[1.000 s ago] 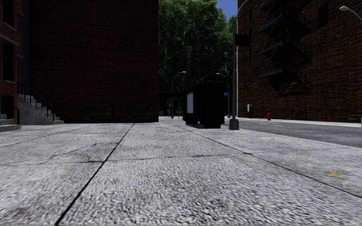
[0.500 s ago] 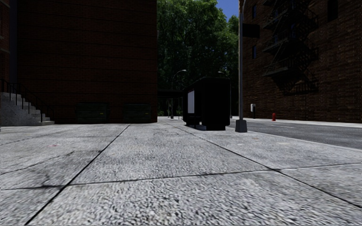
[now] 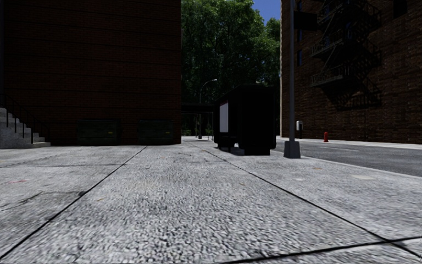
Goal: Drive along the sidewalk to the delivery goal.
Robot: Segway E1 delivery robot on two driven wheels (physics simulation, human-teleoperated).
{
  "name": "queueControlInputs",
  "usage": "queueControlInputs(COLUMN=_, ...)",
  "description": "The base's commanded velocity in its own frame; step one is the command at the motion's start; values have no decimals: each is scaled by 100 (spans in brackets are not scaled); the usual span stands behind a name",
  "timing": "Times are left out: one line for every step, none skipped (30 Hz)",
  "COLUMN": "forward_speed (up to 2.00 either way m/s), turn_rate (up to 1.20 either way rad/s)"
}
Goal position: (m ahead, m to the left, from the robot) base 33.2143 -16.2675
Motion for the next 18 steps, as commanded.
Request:
queueControlInputs(forward_speed=200, turn_rate=0)
queueControlInputs(forward_speed=200, turn_rate=0)
queueControlInputs(forward_speed=200, turn_rate=0)
queueControlInputs(forward_speed=200, turn_rate=0)
queueControlInputs(forward_speed=200, turn_rate=0)
queueControlInputs(forward_speed=200, turn_rate=0)
queueControlInputs(forward_speed=200, turn_rate=0)
queueControlInputs(forward_speed=200, turn_rate=0)
queueControlInputs(forward_speed=200, turn_rate=0)
queueControlInputs(forward_speed=200, turn_rate=0)
queueControlInputs(forward_speed=200, turn_rate=0)
queueControlInputs(forward_speed=200, turn_rate=0)
queueControlInputs(forward_speed=200, turn_rate=0)
queueControlInputs(forward_speed=200, turn_rate=0)
queueControlInputs(forward_speed=200, turn_rate=0)
queueControlInputs(forward_speed=200, turn_rate=0)
queueControlInputs(forward_speed=200, turn_rate=0)
queueControlInputs(forward_speed=200, turn_rate=10)
